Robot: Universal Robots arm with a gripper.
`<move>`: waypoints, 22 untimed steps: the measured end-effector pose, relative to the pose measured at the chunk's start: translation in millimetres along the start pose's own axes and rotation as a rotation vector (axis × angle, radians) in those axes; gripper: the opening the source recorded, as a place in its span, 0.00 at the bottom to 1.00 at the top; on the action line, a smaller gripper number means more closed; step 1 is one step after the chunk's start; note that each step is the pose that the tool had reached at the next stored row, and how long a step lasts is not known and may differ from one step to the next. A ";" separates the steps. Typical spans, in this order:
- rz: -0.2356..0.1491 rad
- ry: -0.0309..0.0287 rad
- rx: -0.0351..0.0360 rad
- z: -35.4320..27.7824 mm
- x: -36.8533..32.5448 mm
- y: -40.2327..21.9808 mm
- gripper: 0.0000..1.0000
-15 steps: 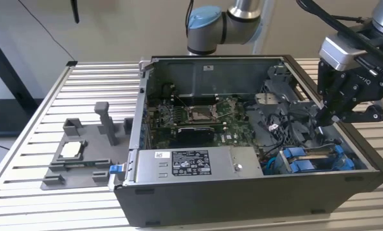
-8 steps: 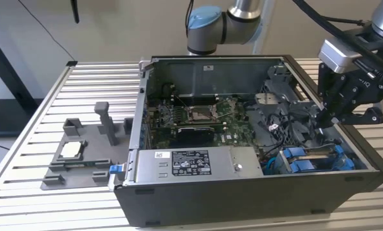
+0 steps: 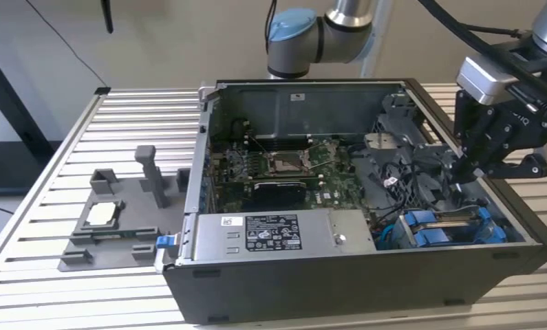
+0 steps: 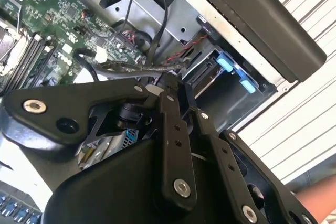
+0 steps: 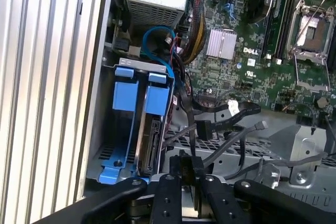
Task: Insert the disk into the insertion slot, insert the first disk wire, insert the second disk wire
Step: 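Insert the first disk wire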
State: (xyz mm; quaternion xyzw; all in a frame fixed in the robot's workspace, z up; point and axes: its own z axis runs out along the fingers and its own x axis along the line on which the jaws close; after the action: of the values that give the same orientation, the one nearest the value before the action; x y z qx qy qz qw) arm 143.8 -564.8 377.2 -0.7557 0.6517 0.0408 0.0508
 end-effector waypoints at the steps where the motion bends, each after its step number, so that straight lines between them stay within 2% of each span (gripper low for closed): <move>1: 0.001 -0.0011 -0.0095 0.1 0.4 -1.7 0.19; 3: 0.004 -0.0033 -0.0275 0.6 1.4 -5.3 0.19; 5: 0.006 -0.0050 -0.0405 1.5 2.5 -7.8 0.19; 8: 0.008 -0.0067 -0.0504 4.0 3.8 -10.1 0.19; 11: 0.019 -0.0068 -0.0510 7.8 4.8 -10.4 0.19; 15: 0.052 -0.0067 -0.0467 11.5 5.4 -10.3 0.19; 18: 0.072 -0.0004 -0.0448 11.9 5.6 -10.3 0.19; 22: 0.089 0.0101 -0.0475 12.5 5.8 -10.7 0.19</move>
State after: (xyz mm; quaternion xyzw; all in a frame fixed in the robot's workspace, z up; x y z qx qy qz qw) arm 155.3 -567.2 364.3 -0.7272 0.6836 0.0546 0.0277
